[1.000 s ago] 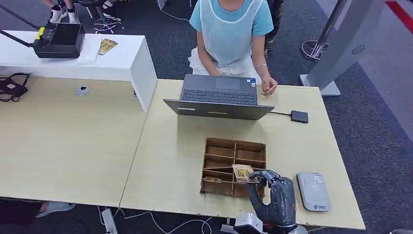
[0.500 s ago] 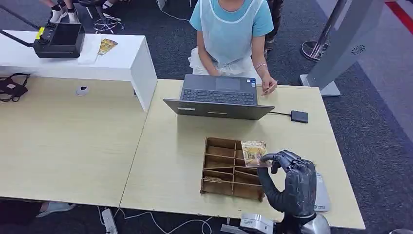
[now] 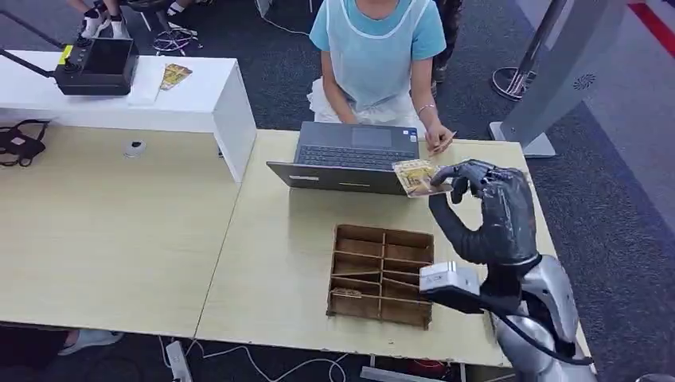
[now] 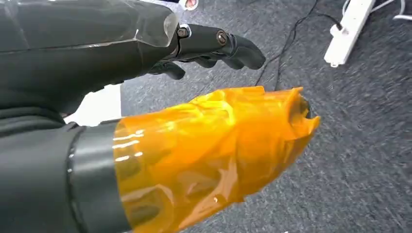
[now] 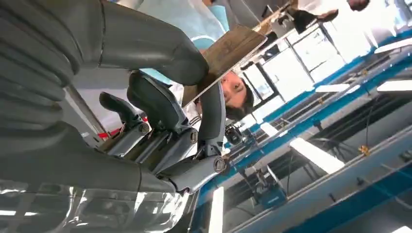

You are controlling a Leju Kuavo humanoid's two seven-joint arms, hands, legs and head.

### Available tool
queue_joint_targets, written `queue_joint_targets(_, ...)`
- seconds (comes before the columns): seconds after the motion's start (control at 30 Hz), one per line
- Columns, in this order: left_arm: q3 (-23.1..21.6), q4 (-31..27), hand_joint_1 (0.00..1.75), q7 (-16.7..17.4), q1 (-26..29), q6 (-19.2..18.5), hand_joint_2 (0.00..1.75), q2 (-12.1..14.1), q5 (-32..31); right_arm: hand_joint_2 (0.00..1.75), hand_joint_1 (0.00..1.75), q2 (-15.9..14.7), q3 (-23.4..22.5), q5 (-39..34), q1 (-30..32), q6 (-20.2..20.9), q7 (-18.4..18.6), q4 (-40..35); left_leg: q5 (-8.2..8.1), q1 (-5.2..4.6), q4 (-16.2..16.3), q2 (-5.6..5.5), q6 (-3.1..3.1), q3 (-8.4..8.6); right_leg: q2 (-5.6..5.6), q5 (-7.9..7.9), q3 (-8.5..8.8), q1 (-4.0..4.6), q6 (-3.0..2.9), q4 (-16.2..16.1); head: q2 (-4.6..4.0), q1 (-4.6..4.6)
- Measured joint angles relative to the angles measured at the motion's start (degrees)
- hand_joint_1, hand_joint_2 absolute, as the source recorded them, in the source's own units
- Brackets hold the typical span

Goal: Pass the card to the sensor for recognition and then transmit it.

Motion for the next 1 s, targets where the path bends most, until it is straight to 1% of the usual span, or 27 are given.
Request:
queue_joint_targets(0.03, -0.15, 0.00, 0.00, 0.00, 0.01, -0.11, 0.00, 0.02, 0.00, 1.75, 1.71, -0.26, -0.04, -1.95, -2.64, 1.97, 0.74, 1.50, 0.00, 0.00, 0.00, 0.02, 0.00, 0.02, 0.03, 0.01, 0.00, 0.00, -0.01, 0.01, 0.00, 0.07)
queue_joint_targets(0.07, -0.20, 0.00, 0.00, -0.02, -0.01, -0.18, 0.00, 0.09, 0.00, 1.75, 1.75, -0.44, -0.04, -3.79, -5.33, 3.81, 1.25, 3.02, 0.02, 0.00, 0.00, 0.03, 0.01, 0.03, 0.04, 0.02, 0.00, 0.00, -0.01, 0.01, 0.00, 0.02)
queue_joint_targets(0.1, -0.26, 0.00, 0.00, -0.04, -0.04, -0.37, 0.00, 0.15, 0.00, 1.75, 1.75, -0.59, -0.04, -5.23, -7.72, 5.05, 1.77, 4.70, 0.04, 0.00, 0.01, 0.02, 0.03, 0.03, 0.04, 0.02, 0.01, 0.00, 0.00, 0.01, 0.00, 0.07)
queue_joint_targets(0.2, -0.59, 0.00, 0.00, -0.48, 0.00, -0.70, 0.00, 0.39, 0.00, 1.75, 1.75, -1.16, -0.02, -14.39, -15.48, 13.16, 4.92, 11.42, 0.05, 0.00, 0.01, 0.04, 0.01, 0.03, 0.07, 0.08, 0.00, 0.00, 0.03, 0.02, 0.00, 0.02)
queue_joint_targets(0.23, -0.63, 0.00, 0.00, -0.63, -0.04, -1.03, 0.00, 0.48, 0.00, 1.75, 1.75, -1.46, 0.20, -16.48, -18.51, 14.85, 6.04, 14.89, 0.07, 0.00, 0.01, 0.02, 0.03, 0.02, 0.06, 0.09, 0.01, 0.00, 0.03, 0.03, 0.00, 0.02)
queue_joint_targets(0.27, -0.68, 0.00, 0.00, -0.68, -0.07, -1.25, 0.00, 0.55, 0.00, 1.75, 1.75, -1.64, 0.48, -16.70, -21.69, 15.76, 7.33, 18.50, 0.11, 0.00, 0.02, 0.01, 0.06, 0.03, 0.03, 0.09, 0.00, 0.00, 0.04, 0.03, 0.00, 0.04)
queue_joint_targets(0.3, -0.74, 0.00, 0.00, -0.68, -0.08, -1.68, 0.00, 0.59, 0.00, 1.75, 1.75, -1.88, 0.83, -16.63, -24.58, 16.26, 8.83, 22.28, 0.12, 0.01, 0.02, -0.03, 0.08, 0.02, 0.00, 0.10, 0.02, 0.00, 0.05, 0.03, 0.00, 0.02)
queue_joint_targets(0.53, -1.44, 0.00, 0.00, -0.59, -0.29, -3.19, 0.00, 0.79, 0.00, 1.75, 1.75, -1.53, 3.21, -15.40, -39.70, 17.17, 13.27, 48.20, 0.14, -0.01, 0.04, -0.12, 0.06, -0.02, -0.08, 0.12, 0.03, -0.01, 0.08, 0.03, 0.00, 0.07)
queue_joint_targets(0.63, -1.51, 0.00, 0.00, -1.05, -0.28, -3.63, 0.00, 0.81, 0.00, 1.75, 1.75, -0.94, 3.85, -15.71, -44.41, 19.85, 14.84, 57.73, 0.15, -0.01, 0.04, -0.26, 0.06, -0.04, -0.18, 0.12, 0.02, -0.01, 0.08, 0.04, 0.00, 0.09)
queue_joint_targets(0.7, -1.51, 0.00, 0.00, -1.47, -0.31, -3.76, 0.00, 0.83, 0.00, 1.75, 1.75, -0.54, 4.04, -17.55, -47.38, 23.10, 14.88, 64.62, 0.15, -0.01, 0.04, -0.25, 0.06, -0.04, -0.18, 0.12, 0.02, -0.01, 0.08, 0.03, 0.00, 0.07)
queue_joint_targets(0.77, -1.51, 0.00, 0.00, -1.92, -0.34, -4.07, 0.00, 0.85, 0.00, 1.75, 1.75, -0.19, 4.13, -18.97, -49.61, 25.11, 14.88, 70.45, 0.15, -0.01, 0.05, -0.28, 0.06, -0.04, -0.20, 0.12, 0.02, -0.01, 0.08, 0.03, 0.00, 0.07)
queue_joint_targets(0.83, -1.51, 0.00, 0.00, -2.16, -0.30, -4.17, 0.00, 0.85, 0.00, 1.75, 1.75, -0.06, 4.20, -20.17, -51.05, 25.52, 14.40, 74.82, 0.15, -0.01, 0.05, -0.30, 0.06, -0.05, -0.21, 0.11, 0.01, -0.01, 0.08, 0.03, 0.00, 0.04)
queue_joint_targets(0.93, -1.51, 0.00, 0.00, -2.45, -0.31, -4.24, 0.00, 0.90, 0.00, 1.75, 1.75, -0.09, 4.20, -21.81, -51.77, 24.69, 13.55, 79.43, 0.15, -0.01, 0.05, -0.28, 0.06, -0.04, -0.19, 0.11, 0.01, -0.01, 0.08, 0.02, 0.00, 0.07)
queue_joint_targets(1.0, -1.53, 0.00, 0.00, -2.67, -0.32, -4.24, 0.00, 0.94, 0.00, 1.75, 1.75, -0.11, 4.20, -22.14, -51.75, 23.29, 13.55, 81.48, 0.14, -0.01, 0.05, -0.24, 0.06, -0.03, -0.15, 0.11, -0.02, -0.01, 0.09, 0.02, 0.00, 0.07)
